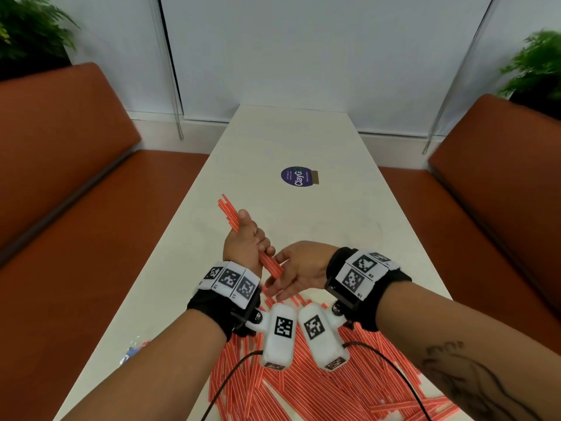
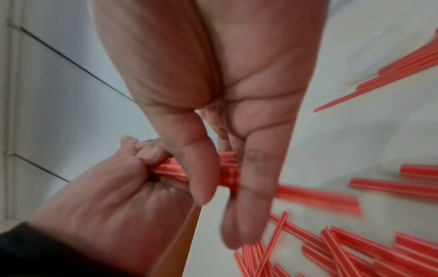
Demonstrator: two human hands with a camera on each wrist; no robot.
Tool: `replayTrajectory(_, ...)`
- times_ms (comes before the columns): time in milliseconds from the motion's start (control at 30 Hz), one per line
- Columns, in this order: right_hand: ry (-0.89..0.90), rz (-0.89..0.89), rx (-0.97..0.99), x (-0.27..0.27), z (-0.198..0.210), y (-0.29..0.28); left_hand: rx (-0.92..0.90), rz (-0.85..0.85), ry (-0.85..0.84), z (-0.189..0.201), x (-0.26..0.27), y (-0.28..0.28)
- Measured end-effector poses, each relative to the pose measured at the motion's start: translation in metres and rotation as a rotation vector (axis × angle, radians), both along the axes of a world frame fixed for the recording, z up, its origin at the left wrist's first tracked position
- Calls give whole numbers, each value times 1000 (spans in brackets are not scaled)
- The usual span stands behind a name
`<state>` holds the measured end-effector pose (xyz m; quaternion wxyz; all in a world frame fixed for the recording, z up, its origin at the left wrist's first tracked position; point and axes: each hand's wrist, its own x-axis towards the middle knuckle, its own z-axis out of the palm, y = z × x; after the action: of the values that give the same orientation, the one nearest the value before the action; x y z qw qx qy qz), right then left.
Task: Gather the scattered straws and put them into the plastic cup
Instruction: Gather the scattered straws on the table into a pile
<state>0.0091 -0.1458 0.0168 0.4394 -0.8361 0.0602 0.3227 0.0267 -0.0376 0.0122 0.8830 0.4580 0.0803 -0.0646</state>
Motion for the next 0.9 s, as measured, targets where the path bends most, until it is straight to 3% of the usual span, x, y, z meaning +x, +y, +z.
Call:
replayTrajectory(200, 68, 146, 31, -16, 11, -7, -41, -84, 1, 2, 4, 10)
replayTrajectory(333, 35, 45, 203, -17, 12, 2, -35, -129, 14, 0, -2, 16)
replayTrajectory(533, 40, 217, -29, -27, 9, -3, -98, 9, 59, 3, 8, 32)
replayTrajectory(733, -17, 40, 167, -24, 12, 6, -149, -46, 145, -2, -1, 24)
replayTrajectory(833, 19, 108, 102, -22, 25, 5, 19, -225, 153, -2, -4, 23)
replayTrajectory(900, -161, 93, -18, -15, 39, 2, 233, -383, 96, -5, -9, 23)
